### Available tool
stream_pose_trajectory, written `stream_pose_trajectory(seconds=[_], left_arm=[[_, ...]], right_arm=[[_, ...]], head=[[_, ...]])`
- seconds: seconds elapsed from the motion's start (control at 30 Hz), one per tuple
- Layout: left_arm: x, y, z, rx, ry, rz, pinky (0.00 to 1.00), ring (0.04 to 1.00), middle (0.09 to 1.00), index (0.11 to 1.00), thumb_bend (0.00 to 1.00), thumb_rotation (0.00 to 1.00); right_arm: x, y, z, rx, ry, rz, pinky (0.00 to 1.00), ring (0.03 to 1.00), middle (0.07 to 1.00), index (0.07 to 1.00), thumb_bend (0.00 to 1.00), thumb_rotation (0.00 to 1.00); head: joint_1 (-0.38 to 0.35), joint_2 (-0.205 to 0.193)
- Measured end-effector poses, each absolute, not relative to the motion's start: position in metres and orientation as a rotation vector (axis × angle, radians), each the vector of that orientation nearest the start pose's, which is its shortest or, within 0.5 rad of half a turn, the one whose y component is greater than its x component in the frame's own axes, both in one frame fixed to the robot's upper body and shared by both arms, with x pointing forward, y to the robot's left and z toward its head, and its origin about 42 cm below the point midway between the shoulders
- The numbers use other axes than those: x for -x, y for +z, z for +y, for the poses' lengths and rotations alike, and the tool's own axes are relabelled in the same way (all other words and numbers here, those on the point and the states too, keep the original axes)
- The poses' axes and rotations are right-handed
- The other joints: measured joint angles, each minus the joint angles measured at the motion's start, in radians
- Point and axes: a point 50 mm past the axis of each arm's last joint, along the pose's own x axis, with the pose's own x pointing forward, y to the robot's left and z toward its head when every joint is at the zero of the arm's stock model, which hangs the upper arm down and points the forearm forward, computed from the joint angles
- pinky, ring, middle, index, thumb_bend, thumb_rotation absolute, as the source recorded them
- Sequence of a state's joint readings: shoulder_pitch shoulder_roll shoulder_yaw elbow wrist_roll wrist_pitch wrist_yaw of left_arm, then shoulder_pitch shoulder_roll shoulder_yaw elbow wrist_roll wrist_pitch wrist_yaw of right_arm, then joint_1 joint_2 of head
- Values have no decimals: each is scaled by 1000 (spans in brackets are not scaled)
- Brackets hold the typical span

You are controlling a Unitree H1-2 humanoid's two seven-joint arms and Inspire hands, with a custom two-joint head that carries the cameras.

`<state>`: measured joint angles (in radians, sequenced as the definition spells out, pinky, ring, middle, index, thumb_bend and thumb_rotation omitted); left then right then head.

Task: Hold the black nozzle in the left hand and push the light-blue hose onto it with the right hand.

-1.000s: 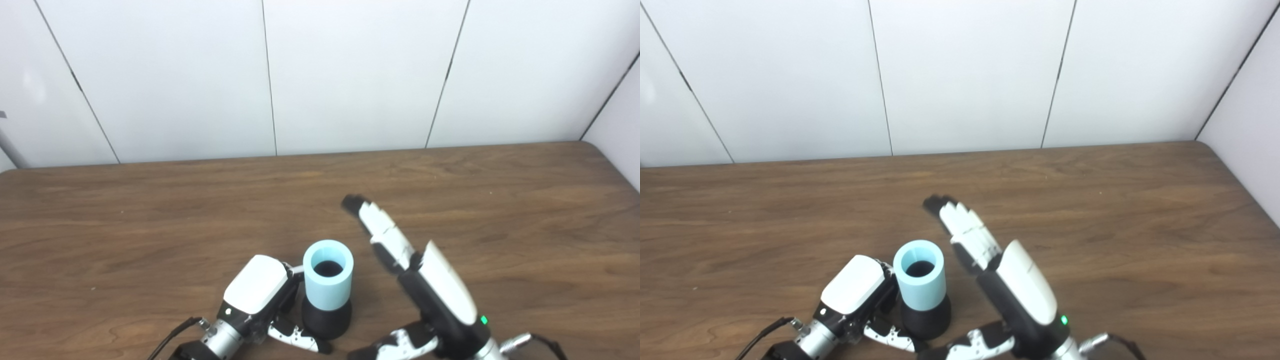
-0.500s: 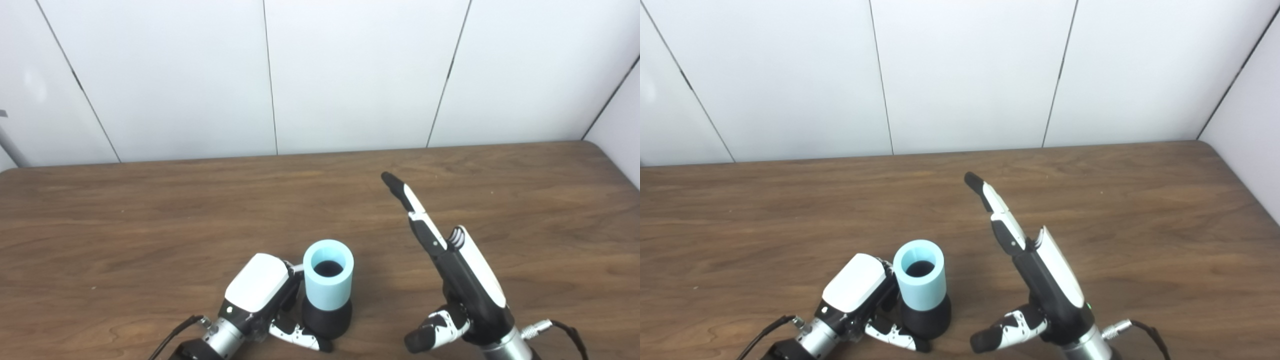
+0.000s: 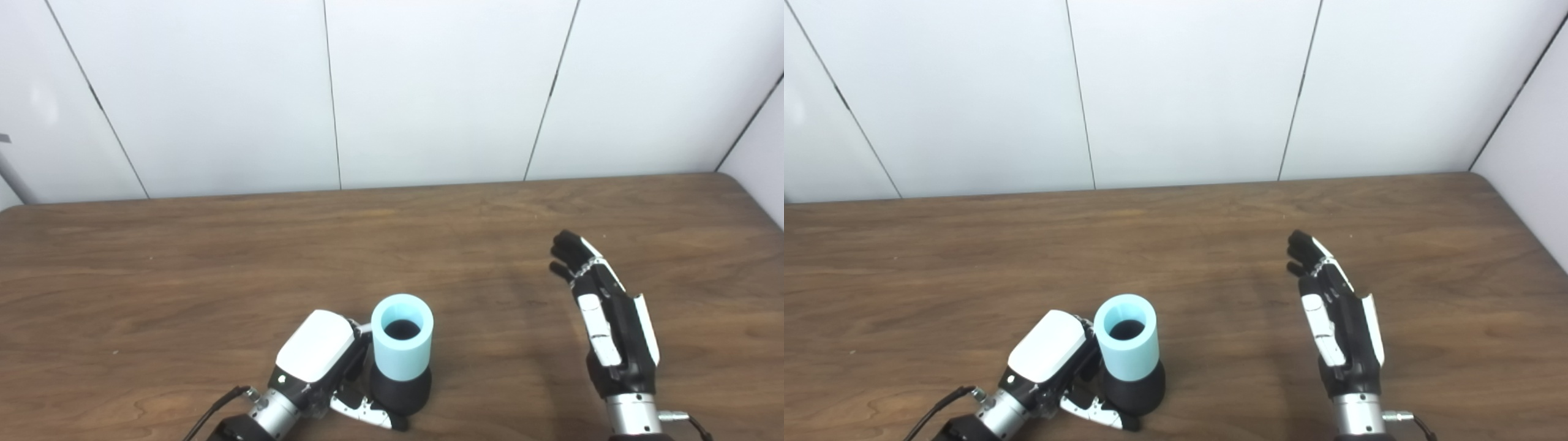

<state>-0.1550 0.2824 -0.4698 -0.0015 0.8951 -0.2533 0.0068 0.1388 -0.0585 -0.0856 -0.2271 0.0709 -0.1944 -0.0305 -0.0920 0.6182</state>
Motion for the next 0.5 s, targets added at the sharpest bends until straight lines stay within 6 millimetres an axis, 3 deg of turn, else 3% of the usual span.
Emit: stream_pose_trajectory(seconds=[0.3,0.5], left_arm=[[-295,122,156,-1133,-565,-526,637,652,679,682,1000,438],[-298,124,163,-1014,-572,-475,685,742,772,790,1000,441]], right_arm=[[-235,133,-258,11,-114,-273,728,785,789,745,237,427],[-236,132,-259,22,-105,-268,751,802,804,762,227,430]], head=[[2,2],[5,-2]])
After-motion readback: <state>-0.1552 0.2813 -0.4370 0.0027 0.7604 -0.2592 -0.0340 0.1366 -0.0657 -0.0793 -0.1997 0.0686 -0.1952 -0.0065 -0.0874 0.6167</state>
